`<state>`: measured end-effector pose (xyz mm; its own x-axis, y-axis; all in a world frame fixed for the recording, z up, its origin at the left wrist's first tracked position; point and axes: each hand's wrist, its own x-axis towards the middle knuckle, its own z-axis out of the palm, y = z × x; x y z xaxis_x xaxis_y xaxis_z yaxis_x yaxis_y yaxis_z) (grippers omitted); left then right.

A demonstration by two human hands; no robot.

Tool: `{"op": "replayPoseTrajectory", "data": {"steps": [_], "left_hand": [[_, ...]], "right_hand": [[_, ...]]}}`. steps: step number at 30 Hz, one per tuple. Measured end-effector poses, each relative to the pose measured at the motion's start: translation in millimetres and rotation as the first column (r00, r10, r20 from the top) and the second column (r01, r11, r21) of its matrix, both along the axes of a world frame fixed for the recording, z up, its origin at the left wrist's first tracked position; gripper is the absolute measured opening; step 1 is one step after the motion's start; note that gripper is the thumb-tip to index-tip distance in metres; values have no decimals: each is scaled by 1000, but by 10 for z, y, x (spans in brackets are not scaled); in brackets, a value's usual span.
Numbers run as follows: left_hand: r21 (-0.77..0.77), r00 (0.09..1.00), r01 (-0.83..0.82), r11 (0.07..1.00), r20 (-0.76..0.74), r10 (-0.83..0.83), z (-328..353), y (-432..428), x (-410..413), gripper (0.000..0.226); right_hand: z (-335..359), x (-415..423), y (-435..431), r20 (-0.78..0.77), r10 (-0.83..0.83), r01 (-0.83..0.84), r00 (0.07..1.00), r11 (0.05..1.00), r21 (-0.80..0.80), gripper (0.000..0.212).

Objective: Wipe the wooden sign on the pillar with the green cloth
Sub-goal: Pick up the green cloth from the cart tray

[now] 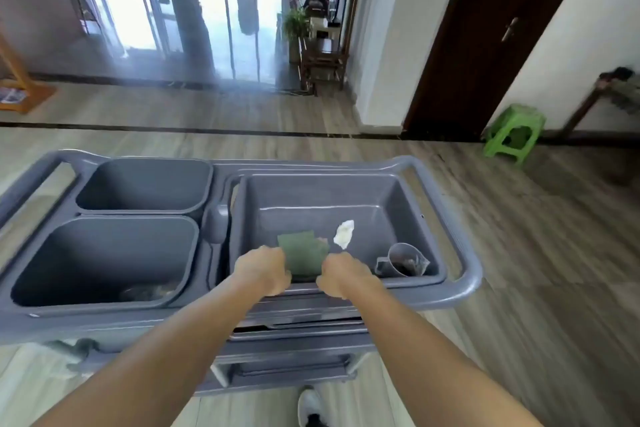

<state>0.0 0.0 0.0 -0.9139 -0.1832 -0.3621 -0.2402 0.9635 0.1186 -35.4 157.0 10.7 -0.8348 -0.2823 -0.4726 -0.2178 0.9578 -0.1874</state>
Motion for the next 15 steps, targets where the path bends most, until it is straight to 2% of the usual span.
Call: {"op": "replayPoseTrajectory", "data": {"steps": [3,6,11,15], "left_hand": [[19,998,-62,998,-24,63,-192,8,-305,35],[57,982,-189,980,11,189,-381,73,-628,34],[175,913,-407,897,118,391,-753,42,-1145,35],[208,851,-524,826,161,499,-1104,-48,-1434,34]], "right_hand": [[-125,-392,-97,21,-38,39,999,999,-19,48],[-303,-792,-163,27,-42,43,999,999,-22,40],[-787,-1393,-321,98,-50,54,994,998,-45,36],[-1208,-1695,-465,136,-62,65,989,998,-17,43]]}}
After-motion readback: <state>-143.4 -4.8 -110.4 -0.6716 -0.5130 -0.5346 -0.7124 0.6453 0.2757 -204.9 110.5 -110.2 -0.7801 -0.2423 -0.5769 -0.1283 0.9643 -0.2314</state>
